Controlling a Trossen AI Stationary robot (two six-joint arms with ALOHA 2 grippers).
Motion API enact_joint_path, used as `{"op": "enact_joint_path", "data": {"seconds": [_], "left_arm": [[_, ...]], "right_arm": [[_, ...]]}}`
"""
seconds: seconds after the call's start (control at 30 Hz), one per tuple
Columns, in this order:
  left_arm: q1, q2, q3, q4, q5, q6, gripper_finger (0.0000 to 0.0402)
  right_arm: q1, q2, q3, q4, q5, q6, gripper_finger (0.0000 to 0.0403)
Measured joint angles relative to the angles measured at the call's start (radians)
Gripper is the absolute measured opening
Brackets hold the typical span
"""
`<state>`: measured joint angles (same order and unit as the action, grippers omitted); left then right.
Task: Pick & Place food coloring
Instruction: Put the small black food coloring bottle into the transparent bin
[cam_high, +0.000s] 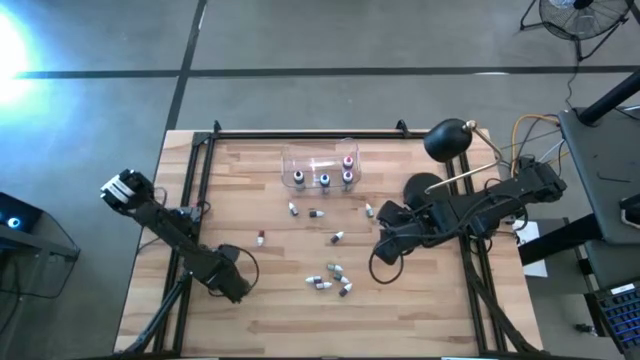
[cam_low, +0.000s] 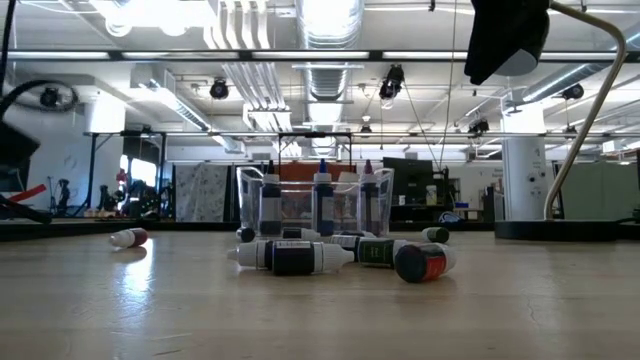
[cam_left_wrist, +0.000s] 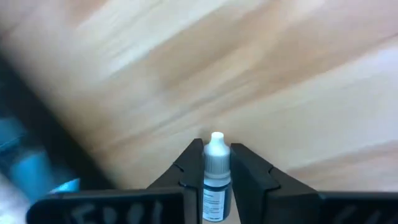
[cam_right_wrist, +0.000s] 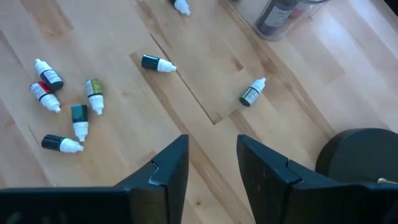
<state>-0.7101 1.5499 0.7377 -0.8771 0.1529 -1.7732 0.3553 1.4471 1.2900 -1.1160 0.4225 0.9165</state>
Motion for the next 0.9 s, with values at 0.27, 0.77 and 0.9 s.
{"op": "enact_joint_path", "data": {"seconds": [0.27,0.77,0.9], "left_arm": [[0.063,-0.167,0.104,0.006,-0.542,-0.069,0.0035],[0.733,-0.319,0.194,0.808,-0.829,1.192,0.0035],[0.968,-0.26,0.194,0.847,-0.607,1.209,0.0042]], "right_arm": [[0.0,0.0,0.001,-0.002,0.009,0.013,0.0123],[0.0,0.0,0.041,-0.004,0.1,0.062,0.0125],[0.0,0.0,0.046,-0.004,0.1,0.1,0.0123]]}}
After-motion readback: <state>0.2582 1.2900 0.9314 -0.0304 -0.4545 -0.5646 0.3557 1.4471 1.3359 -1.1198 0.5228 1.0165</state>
